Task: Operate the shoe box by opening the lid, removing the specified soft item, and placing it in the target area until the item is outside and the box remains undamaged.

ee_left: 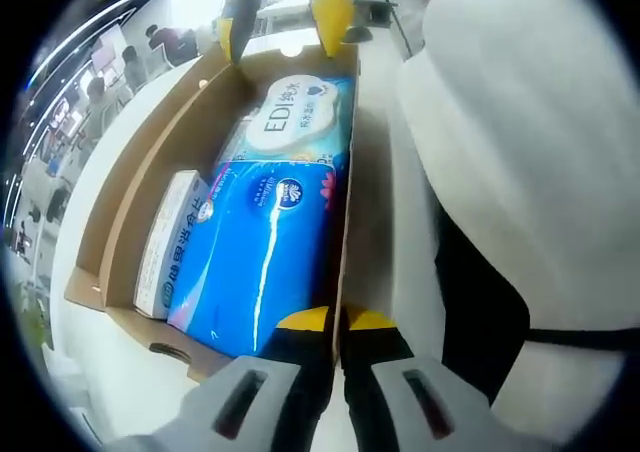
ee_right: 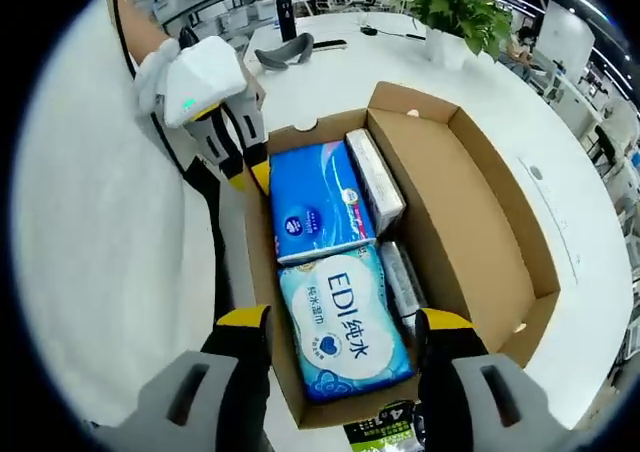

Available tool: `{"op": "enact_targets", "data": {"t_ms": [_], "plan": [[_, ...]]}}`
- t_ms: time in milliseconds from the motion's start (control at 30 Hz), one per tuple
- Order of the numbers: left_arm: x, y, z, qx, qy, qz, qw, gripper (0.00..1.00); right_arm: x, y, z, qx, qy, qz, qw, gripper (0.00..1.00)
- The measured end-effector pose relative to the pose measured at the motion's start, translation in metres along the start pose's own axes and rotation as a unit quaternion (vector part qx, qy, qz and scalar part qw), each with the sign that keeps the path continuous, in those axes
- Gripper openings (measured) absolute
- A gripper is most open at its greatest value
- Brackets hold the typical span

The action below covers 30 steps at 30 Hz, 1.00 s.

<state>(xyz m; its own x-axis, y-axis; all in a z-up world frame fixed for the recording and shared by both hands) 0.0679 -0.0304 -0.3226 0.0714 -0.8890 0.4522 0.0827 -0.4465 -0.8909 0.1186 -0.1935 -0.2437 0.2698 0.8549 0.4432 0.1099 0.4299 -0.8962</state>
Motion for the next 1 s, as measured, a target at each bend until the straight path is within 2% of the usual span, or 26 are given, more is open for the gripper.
{"op": "enact_targets", "data": {"t_ms": [67,167,200,333,600,767,900,1000], "plan": [[0.000,0.000,0.000,0.000,0.001,0.000,1.0000,0.02,0.000,0.000,-0.001,0.002,0.001,0.002,1.0000,0.58],[0.000,0.000,0.000,0.001,0.001,-0.001,1.0000,0.02,-0.008,0.006,-0.001,0.008,-0.014,0.026,0.9995,0.57],[0.000,0.000,0.000,0.001,0.001,-0.001,1.0000,0.02,-0.014,0.009,-0.001,0.013,-0.023,0.044,0.9987,0.57],[-0.001,0.000,0.000,0.003,-0.001,-0.001,1.0000,0.03,-0.020,0.018,0.007,0.034,-0.041,0.062,0.9967,0.59],[-0.001,0.000,0.000,0.006,-0.003,0.000,1.0000,0.03,-0.016,0.031,0.009,0.055,-0.040,0.056,0.9961,0.60],[-0.001,0.000,0.000,0.008,-0.003,0.000,1.0000,0.03,-0.019,0.037,0.010,0.063,-0.052,0.067,0.9944,0.61],[-0.001,0.000,0.001,0.009,-0.005,0.000,1.0000,0.03,-0.018,0.044,0.010,0.072,-0.059,0.057,0.9941,0.60],[-0.001,0.000,0.000,0.007,-0.007,0.002,0.9999,0.03,-0.020,0.050,0.011,0.075,-0.073,0.062,0.9927,0.58]]}}
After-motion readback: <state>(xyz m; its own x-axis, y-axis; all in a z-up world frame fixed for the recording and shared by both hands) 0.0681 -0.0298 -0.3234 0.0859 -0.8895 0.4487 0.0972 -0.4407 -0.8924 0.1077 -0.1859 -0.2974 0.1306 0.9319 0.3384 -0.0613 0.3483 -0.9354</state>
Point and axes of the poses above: the point that each gripper's makers call its tool centre point, and the gripper's own axes: y roughly forward along the fingers, z roughly to its left, x roughly out of its top, the point moved 2 cm from there along -y, roughly backward along the fingers, and after that the axes turned 2 degrees about -y, right-handed, at the moved point
